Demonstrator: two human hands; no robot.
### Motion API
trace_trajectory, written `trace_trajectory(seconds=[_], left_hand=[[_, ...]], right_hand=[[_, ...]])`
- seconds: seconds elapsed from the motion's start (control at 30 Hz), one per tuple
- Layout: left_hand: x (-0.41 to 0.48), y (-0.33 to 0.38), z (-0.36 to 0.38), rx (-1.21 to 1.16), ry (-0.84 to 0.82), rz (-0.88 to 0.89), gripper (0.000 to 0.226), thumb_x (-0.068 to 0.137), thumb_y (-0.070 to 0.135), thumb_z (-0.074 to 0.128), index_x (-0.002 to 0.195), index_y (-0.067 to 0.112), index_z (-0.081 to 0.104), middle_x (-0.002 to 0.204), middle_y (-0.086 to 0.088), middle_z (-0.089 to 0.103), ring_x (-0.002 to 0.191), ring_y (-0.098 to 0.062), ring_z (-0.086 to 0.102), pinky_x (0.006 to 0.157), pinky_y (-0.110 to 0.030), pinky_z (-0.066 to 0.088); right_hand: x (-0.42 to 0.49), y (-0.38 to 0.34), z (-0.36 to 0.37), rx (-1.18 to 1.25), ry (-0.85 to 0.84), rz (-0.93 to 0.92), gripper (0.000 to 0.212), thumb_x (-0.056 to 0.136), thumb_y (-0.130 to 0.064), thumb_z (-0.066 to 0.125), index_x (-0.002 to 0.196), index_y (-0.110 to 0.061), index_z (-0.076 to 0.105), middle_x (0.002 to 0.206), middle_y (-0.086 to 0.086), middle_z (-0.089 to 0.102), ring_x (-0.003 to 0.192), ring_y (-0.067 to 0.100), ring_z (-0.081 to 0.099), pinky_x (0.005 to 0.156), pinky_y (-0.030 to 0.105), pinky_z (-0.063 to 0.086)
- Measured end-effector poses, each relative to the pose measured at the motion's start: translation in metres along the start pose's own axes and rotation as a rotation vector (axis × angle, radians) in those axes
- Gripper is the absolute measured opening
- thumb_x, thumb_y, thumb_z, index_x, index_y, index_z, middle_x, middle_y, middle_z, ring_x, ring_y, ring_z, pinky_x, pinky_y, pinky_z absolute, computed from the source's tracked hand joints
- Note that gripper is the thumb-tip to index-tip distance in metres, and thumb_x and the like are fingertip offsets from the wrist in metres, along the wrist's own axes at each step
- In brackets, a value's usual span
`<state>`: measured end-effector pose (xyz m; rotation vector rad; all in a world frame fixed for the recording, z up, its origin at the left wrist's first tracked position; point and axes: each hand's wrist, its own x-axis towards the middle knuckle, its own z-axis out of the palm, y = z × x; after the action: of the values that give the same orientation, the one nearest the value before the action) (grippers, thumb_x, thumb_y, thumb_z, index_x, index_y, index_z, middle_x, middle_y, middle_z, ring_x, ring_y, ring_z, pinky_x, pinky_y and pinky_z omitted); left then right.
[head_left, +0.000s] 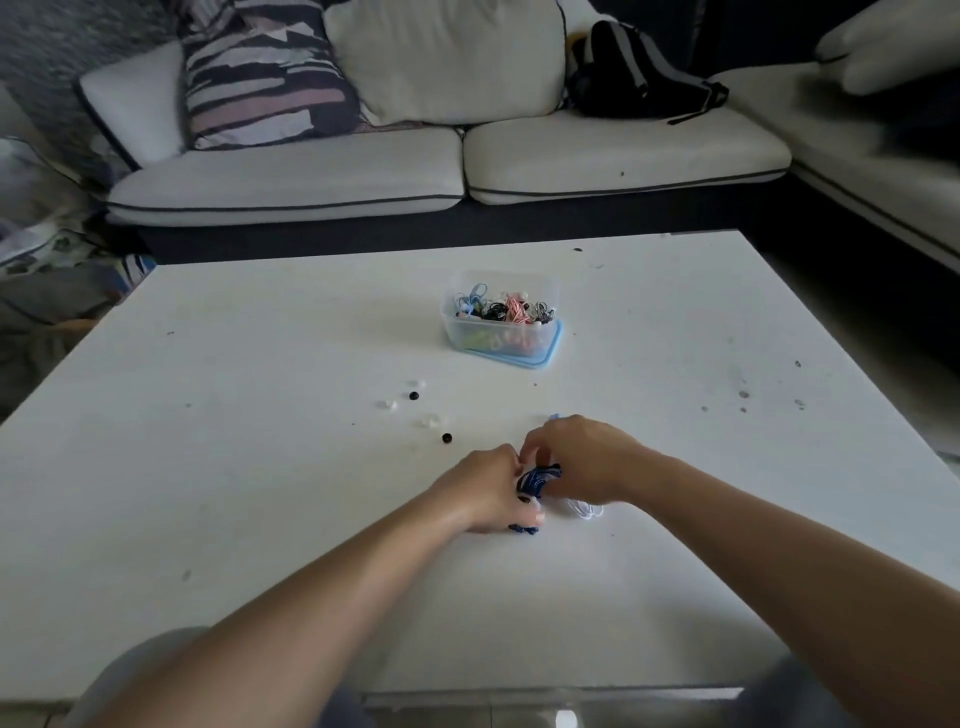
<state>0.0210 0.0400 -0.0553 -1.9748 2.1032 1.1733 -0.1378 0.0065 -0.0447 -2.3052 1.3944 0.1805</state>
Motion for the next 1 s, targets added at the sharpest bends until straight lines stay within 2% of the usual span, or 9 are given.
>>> trace_trajectory(seconds=[0.13,0.27,0.37,0.43,0.53,0.63,0.8,0.9,1.0], left_hand=[[0.006,-0.001,-0.002,-0.009,0.009,-0.010,0.032,0.071,0.026,0.063,0.102,0.026,0.058,0.092,0.005,0.071,0.086,-0.017,0.068,0.082,-0.040,0.057],[0.012,-0.005,-0.016,-0.056,0.041,-0.005,0.024,0.074,0.024,0.067,0.097,0.030,0.065,0.090,0.010,0.071,0.087,-0.012,0.066,0.077,-0.030,0.055],[0.013,-0.009,-0.030,-0.114,0.058,0.001,0.018,0.074,0.025,0.071,0.091,0.029,0.067,0.085,0.011,0.072,0.079,-0.006,0.065,0.066,-0.024,0.051],[0.013,-0.013,-0.037,-0.173,0.075,0.005,0.020,0.075,0.024,0.075,0.094,0.026,0.068,0.086,0.009,0.072,0.071,-0.006,0.063,0.059,-0.021,0.046],[0.012,-0.016,-0.043,-0.245,0.092,0.003,0.027,0.073,0.020,0.077,0.098,0.023,0.067,0.090,0.005,0.073,0.074,-0.011,0.066,0.063,-0.025,0.053],[0.013,-0.016,-0.042,-0.248,0.065,0.005,0.032,0.073,0.018,0.078,0.102,0.023,0.066,0.095,0.006,0.071,0.081,-0.013,0.065,0.075,-0.033,0.057],[0.006,-0.006,-0.042,-0.261,0.167,0.108,0.056,0.072,0.023,0.081,0.120,0.032,0.054,0.112,0.011,0.059,0.096,-0.010,0.060,0.081,-0.028,0.052],[-0.001,0.003,-0.046,-0.327,0.283,0.212,0.048,0.070,0.027,0.083,0.108,0.031,0.053,0.103,0.011,0.061,0.088,-0.009,0.060,0.075,-0.023,0.049],[-0.001,0.006,-0.043,-0.436,0.279,0.244,0.045,0.067,0.033,0.087,0.097,0.026,0.053,0.093,0.006,0.067,0.075,-0.012,0.065,0.068,-0.024,0.051]], right_hand=[[0.004,0.007,-0.002,0.019,0.006,0.042,0.030,0.083,-0.036,0.067,0.113,-0.036,0.063,0.101,-0.016,0.066,0.094,0.013,0.059,0.077,0.032,0.052],[0.005,0.012,-0.008,0.107,0.068,0.049,0.019,0.081,-0.021,0.064,0.095,-0.032,0.070,0.085,-0.019,0.064,0.088,0.010,0.061,0.075,0.024,0.051],[0.006,0.011,-0.015,0.368,0.183,0.097,0.017,0.080,-0.018,0.066,0.089,-0.031,0.070,0.079,-0.015,0.069,0.080,0.008,0.064,0.070,0.017,0.048],[0.006,0.009,-0.022,0.599,0.240,0.126,0.013,0.081,-0.014,0.073,0.091,-0.023,0.072,0.080,-0.008,0.074,0.071,0.012,0.067,0.069,0.021,0.054],[0.003,0.006,-0.026,0.860,0.274,0.150,0.010,0.082,-0.007,0.076,0.090,-0.012,0.073,0.078,0.004,0.074,0.059,0.016,0.065,0.062,0.026,0.056],[0.001,0.002,-0.026,1.043,0.270,0.174,0.011,0.084,-0.002,0.074,0.093,-0.007,0.072,0.077,0.010,0.071,0.061,0.022,0.062,0.064,0.031,0.055],[0.003,-0.005,-0.023,1.310,0.218,0.268,0.010,0.087,-0.001,0.072,0.096,-0.003,0.070,0.069,0.012,0.063,0.066,0.025,0.058,0.064,0.032,0.053],[0.002,-0.007,-0.025,1.429,0.180,0.294,0.009,0.088,-0.001,0.071,0.096,0.001,0.070,0.068,0.015,0.064,0.065,0.024,0.059,0.066,0.029,0.057],[0.001,-0.008,-0.027,1.521,0.148,0.281,0.007,0.089,0.000,0.068,0.096,0.001,0.069,0.078,0.019,0.066,0.070,0.025,0.064,0.074,0.032,0.061]])
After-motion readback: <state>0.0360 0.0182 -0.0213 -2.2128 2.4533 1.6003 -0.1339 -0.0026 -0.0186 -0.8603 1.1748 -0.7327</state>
